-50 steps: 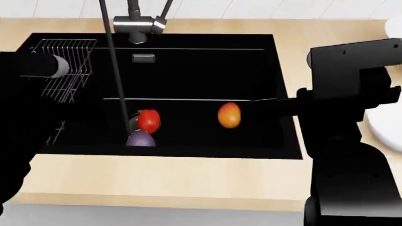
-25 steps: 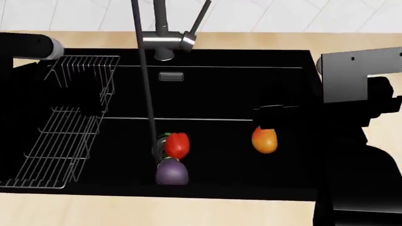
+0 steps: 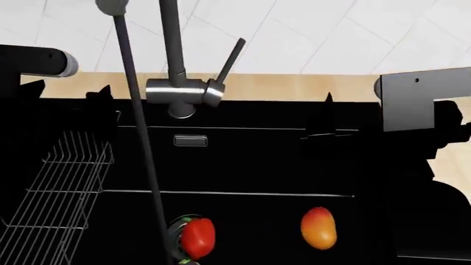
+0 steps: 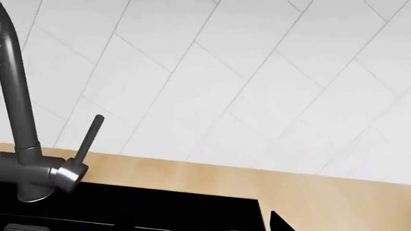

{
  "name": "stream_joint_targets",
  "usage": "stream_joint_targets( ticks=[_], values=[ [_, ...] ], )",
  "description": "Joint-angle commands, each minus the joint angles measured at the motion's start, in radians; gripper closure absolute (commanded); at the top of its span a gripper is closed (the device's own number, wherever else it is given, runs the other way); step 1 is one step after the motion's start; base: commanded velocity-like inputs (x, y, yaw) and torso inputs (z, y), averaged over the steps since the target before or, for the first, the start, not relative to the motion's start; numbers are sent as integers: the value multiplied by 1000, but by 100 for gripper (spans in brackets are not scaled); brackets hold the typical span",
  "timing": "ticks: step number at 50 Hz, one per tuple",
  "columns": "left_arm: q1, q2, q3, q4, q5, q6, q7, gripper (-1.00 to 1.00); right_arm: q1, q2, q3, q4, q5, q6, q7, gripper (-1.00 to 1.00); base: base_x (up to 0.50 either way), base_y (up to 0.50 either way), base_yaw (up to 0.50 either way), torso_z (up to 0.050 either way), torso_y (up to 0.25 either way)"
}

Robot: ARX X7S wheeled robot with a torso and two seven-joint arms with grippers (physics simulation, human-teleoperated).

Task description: Pick the eggplants and mangos from the sink and place them in one bowl. Place the bell pepper in the other bowl. Then turn off the sink faucet.

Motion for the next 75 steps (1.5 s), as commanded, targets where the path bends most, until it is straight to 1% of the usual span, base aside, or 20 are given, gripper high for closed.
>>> stream_joint_targets(
  ticks=[1,15,20,22,27,29,34,36,37,38,39,41,43,44,50,52,58,68,73,75],
  values=[
    [10,-5,-1,-10,-11,16,19,-100,1,-2,1,1,5,18,-12,-100,441,0,0,0,0],
    [20,-12,-6,-30,-14,39,13,-100,0,-5,-6,27,17,15,-18,-100,351,0,0,0,1],
    [29,-17,-4,-35,-12,47,9,-100,-5,-2,-11,35,24,39,-23,-100,221,0,0,0,2],
    [31,-22,-12,-27,-16,42,9,-100,8,16,-48,49,32,89,-55,-100,0,0,0,0,0],
    [44,-32,-17,-28,-16,50,8,-100,65,34,-95,95,20,204,-56,-100,0,0,0,0,0],
    [47,-35,-16,-30,-15,53,6,-100,83,55,-158,127,23,254,-92,-100,0,0,0,0,0],
    [52,-46,-19,-23,-15,59,6,-100,102,64,-230,171,19,294,-116,-100,0,0,0,0,0],
    [58,-52,-19,-19,-13,71,6,-100,126,64,-281,189,26,332,-145,-100,0,0,0,0,0],
    [59,-50,-17,-20,-11,74,4,-100,131,57,-274,196,28,345,-141,-100,0,0,0,0,0],
    [59,-53,-18,-15,-14,72,6,-100,146,33,-245,221,31,396,-124,-100,0,0,0,0,0],
    [59,-51,-17,-12,-15,70,5,-100,145,64,-339,222,31,385,-169,-100,0,0,0,0,0],
    [62,-50,-15,-12,-15,73,4,-100,144,67,-373,238,29,386,-178,-100,0,0,0,0,0],
    [64,-49,-18,-13,-17,75,2,-100,155,70,-407,273,-1,336,-157,-100,0,0,0,0,0],
    [65,-51,-25,-8,-22,67,2,-100,161,81,-446,282,-1,343,-179,-100,0,0,0,0,0],
    [75,-59,-30,-3,-26,73,5,-100,156,65,-479,411,3,292,-202,-100,0,0,0,0,0],
    [72,-58,-25,-8,-26,75,5,-100,163,66,-516,452,-11,271,-206,-100,0,0,0,0,0],
    [79,-64,-29,4,-30,72,3,-100,182,31,-514,598,-5,187,-214,-100,0,0,0,0,0],
    [86,-72,-31,19,-32,68,-5,-100,216,-22,-572,866,-22,20,-251,-100,0,0,0,0,0],
    [88,-81,-36,16,-34,73,-2,-100,229,-38,-522,923,9,11,-242,-100,0,0,0,0,0],
    [83,-79,-37,11,-34,74,-5,-100,225,-35,-531,929,8,16,-252,-100,0,0,0,0,0]
  ],
)
